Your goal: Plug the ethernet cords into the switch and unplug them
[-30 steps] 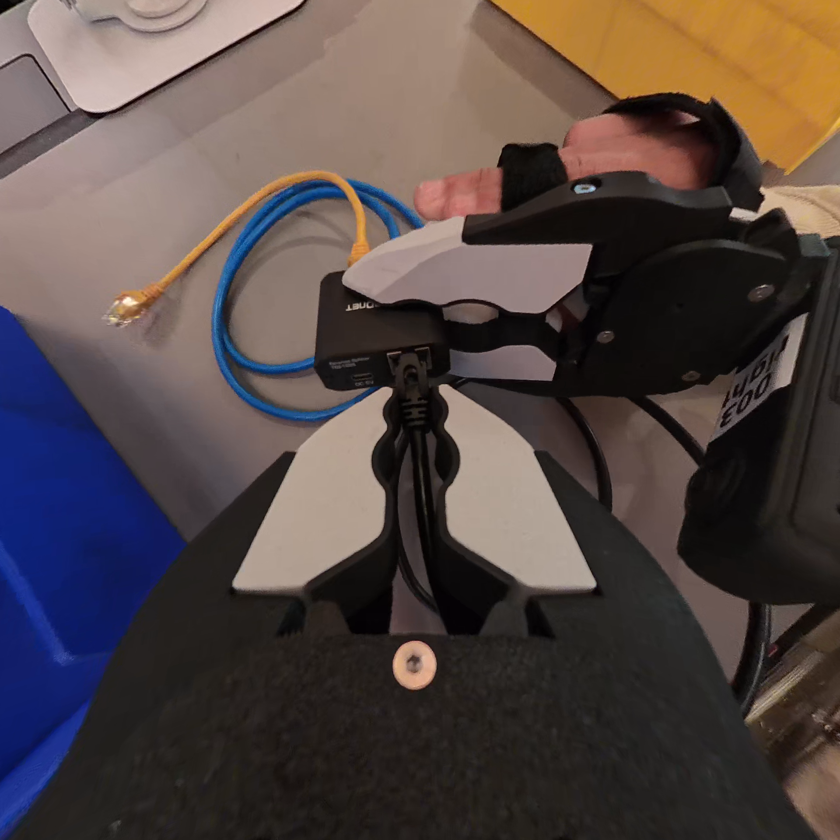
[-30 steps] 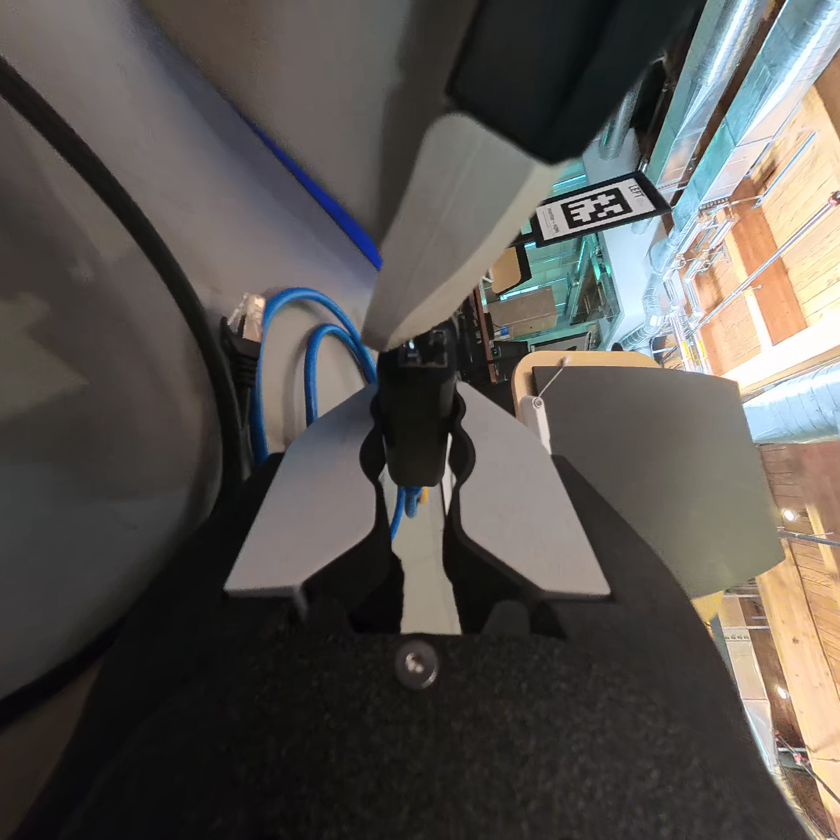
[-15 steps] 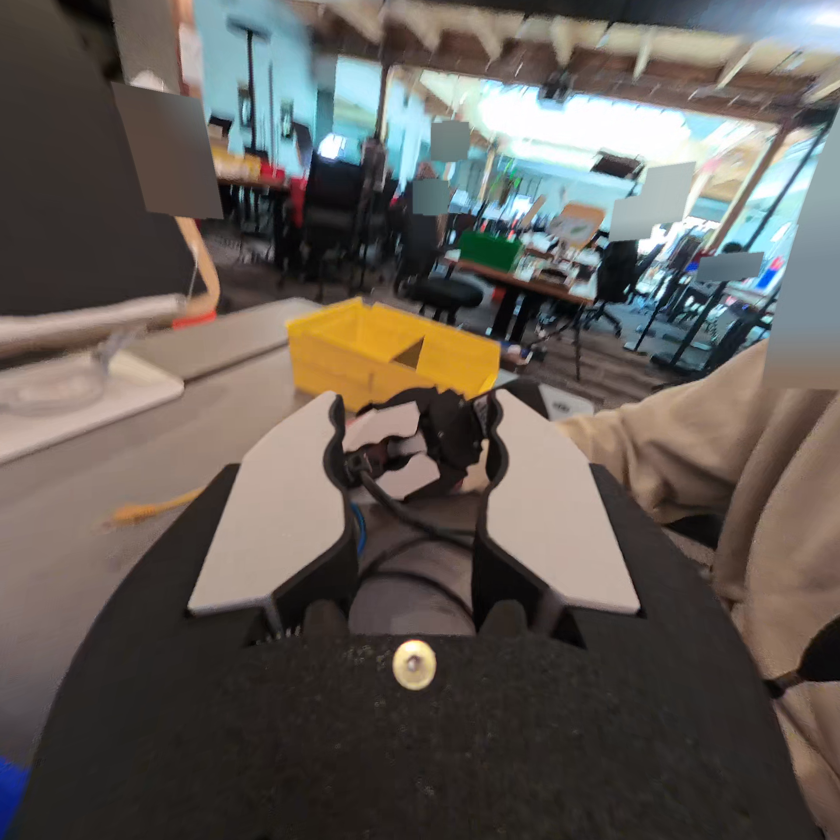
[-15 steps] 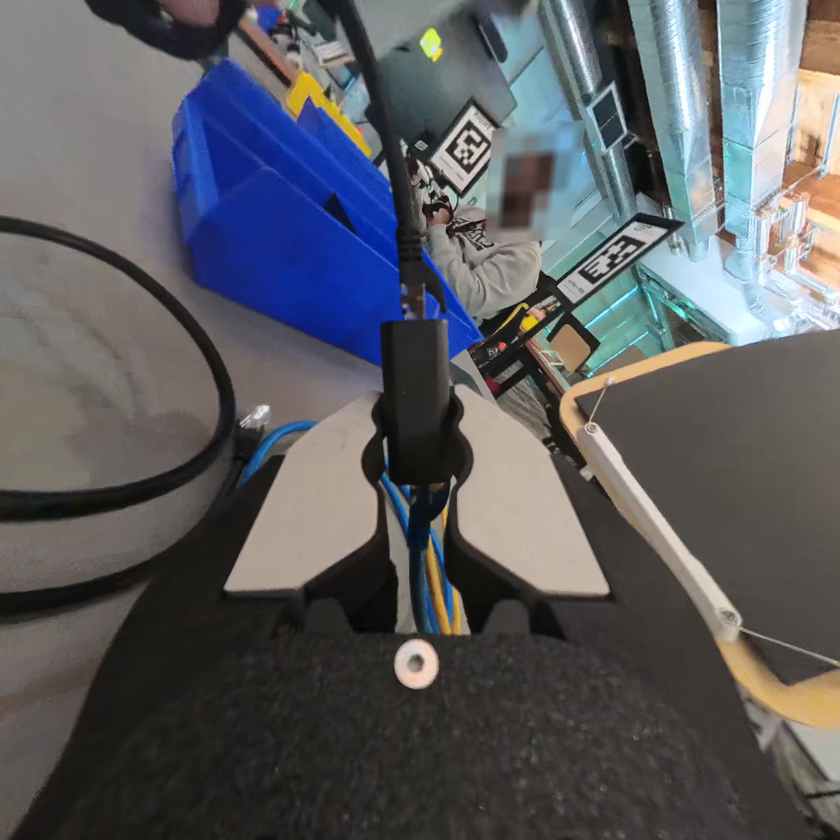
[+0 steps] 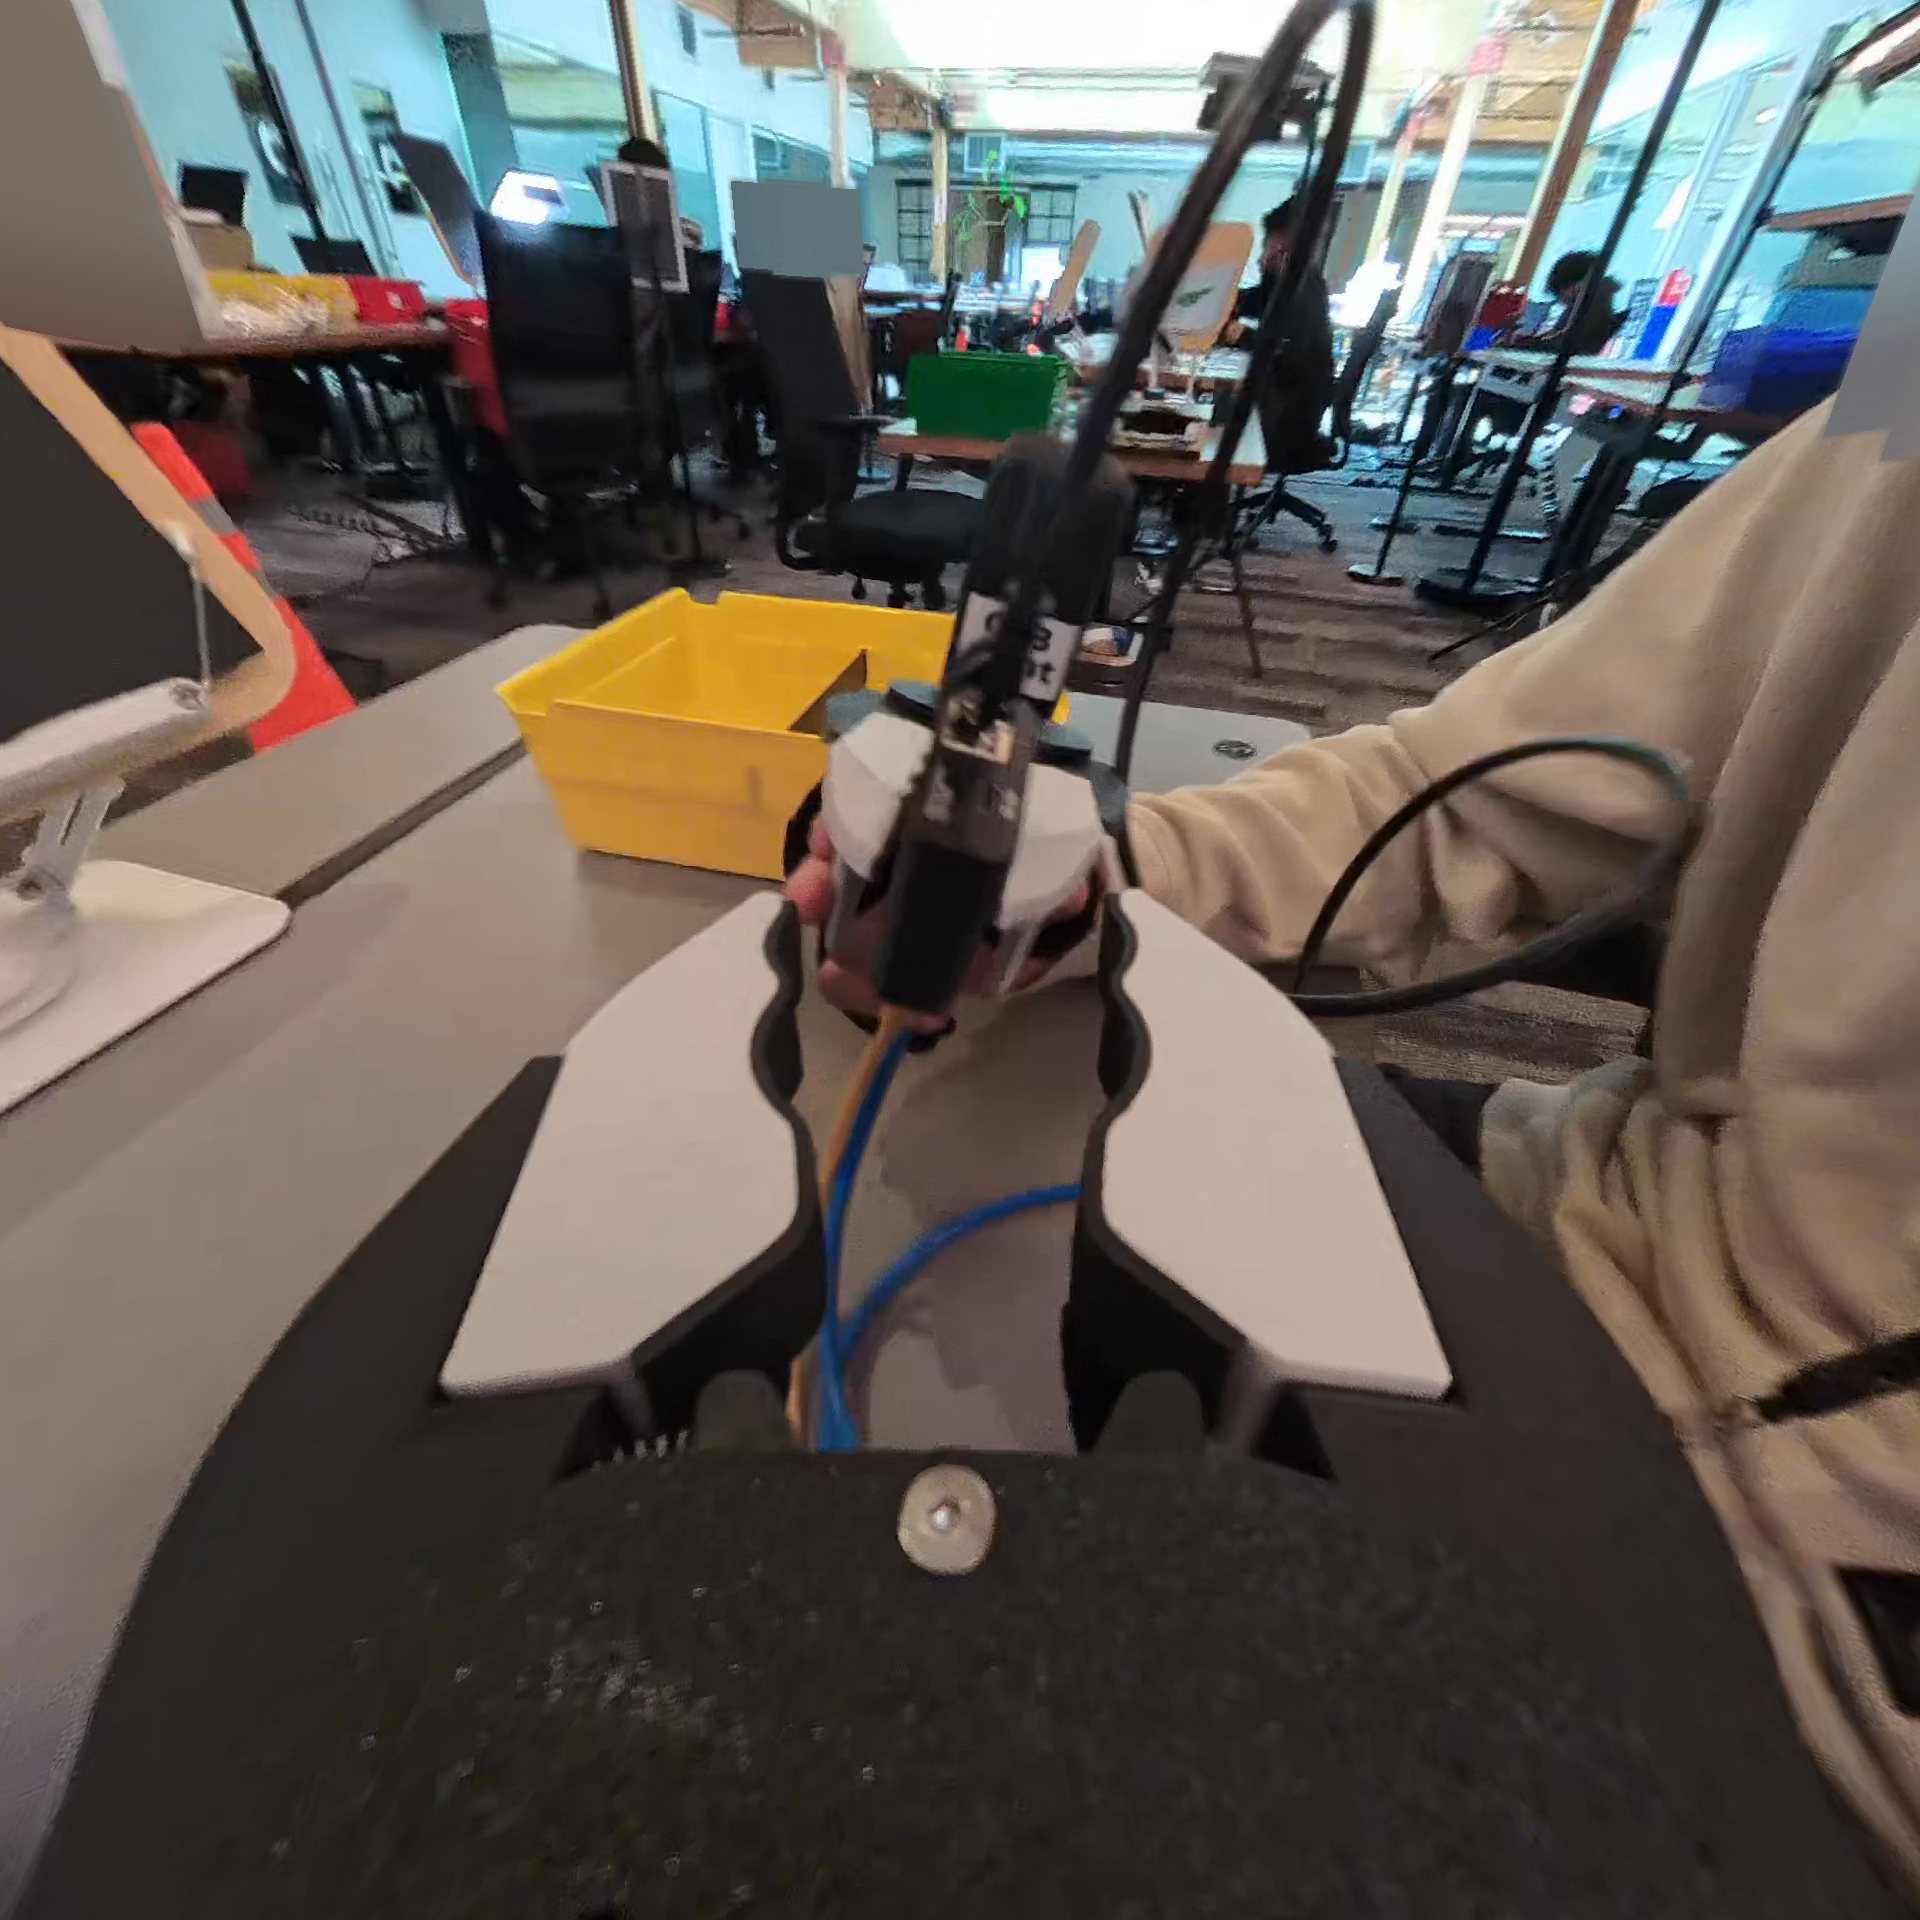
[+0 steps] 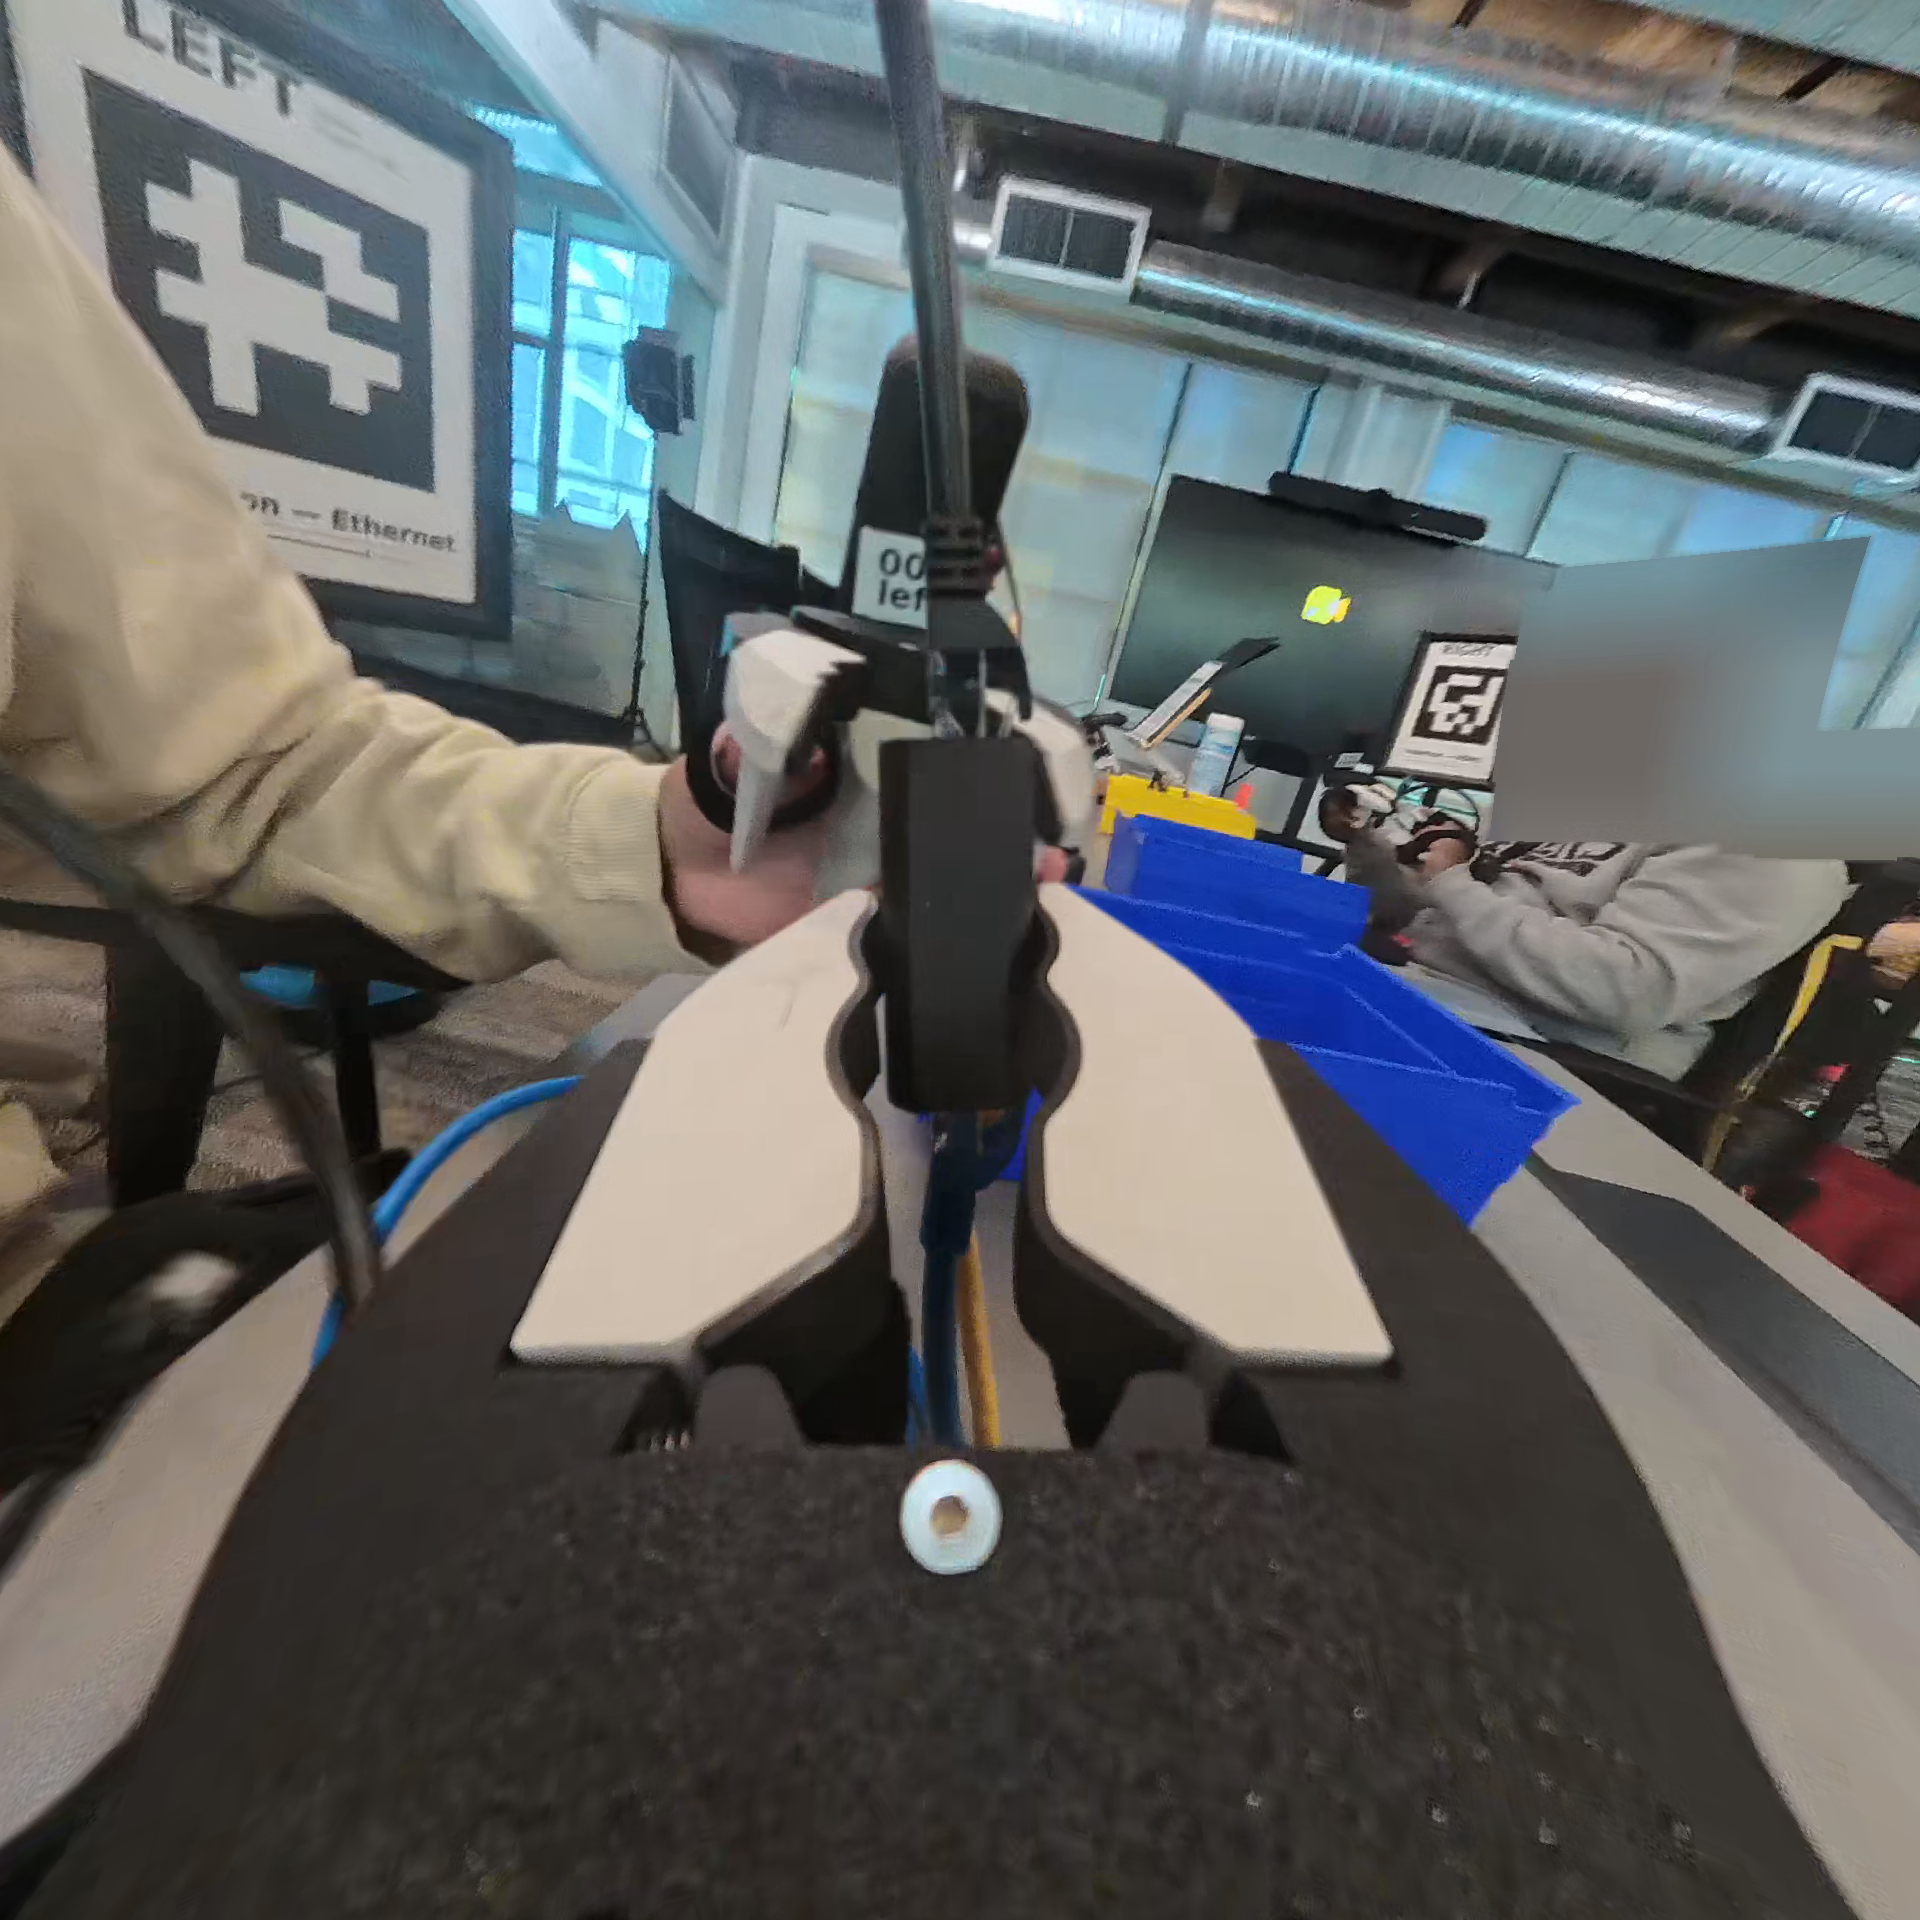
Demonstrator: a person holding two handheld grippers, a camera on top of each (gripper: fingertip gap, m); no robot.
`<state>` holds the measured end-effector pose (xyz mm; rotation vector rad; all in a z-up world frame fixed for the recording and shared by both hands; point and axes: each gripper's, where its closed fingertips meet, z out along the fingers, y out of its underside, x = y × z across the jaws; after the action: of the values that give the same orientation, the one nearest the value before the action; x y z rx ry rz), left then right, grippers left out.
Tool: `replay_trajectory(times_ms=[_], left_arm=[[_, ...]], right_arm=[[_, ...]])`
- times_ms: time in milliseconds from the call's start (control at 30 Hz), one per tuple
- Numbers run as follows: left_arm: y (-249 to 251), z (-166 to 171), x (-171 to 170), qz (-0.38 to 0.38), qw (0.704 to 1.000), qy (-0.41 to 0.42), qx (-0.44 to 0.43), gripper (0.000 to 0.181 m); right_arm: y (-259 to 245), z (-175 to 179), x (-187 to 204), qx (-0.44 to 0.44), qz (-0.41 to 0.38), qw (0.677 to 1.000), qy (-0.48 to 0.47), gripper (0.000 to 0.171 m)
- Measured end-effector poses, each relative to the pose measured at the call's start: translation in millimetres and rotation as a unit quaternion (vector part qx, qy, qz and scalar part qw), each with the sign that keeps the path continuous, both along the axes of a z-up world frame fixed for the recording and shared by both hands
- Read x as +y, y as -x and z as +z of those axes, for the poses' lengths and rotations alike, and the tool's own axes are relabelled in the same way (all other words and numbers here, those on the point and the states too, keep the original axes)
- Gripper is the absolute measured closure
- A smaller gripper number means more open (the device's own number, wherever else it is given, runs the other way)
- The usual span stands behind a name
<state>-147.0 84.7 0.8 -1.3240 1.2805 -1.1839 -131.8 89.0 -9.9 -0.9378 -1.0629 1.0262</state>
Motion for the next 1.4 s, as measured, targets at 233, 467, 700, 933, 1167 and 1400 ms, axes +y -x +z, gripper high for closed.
replay_trajectory(times_ms=[233, 467, 700, 933, 1167, 1400], left_arm=[[-25, -19, 0, 0.006, 0.998, -0.052, 0.029, 0.154], [-27, -28, 7, 0.033, 0.993, -0.086, 0.077, 0.156], [-41, -28, -8, -0.019, 0.998, -0.039, 0.039, 0.15], [-40, -34, -13, -0.025, 0.994, -0.084, 0.07, 0.157], [-41, -30, -11, -0.011, 0.997, -0.074, 0.028, 0.158], [-52, -55, -17, 0.003, 0.986, -0.138, 0.094, 0.155]], right_arm=[[13, -19, -1, -0.063, -0.024, 0.998, -0.014, 0.147], [2, -44, 12, -0.143, -0.058, 0.988, 0.005, 0.146], [6, -42, -3, -0.108, 0.019, 0.993, 0.033, 0.147], [15, -47, -7, -0.116, 0.013, 0.993, 0.031, 0.147], [17, -62, -3, -0.156, 0.01, 0.987, 0.034, 0.149], [22, -67, -14, -0.199, 0.025, 0.98, 0.013, 0.149]])
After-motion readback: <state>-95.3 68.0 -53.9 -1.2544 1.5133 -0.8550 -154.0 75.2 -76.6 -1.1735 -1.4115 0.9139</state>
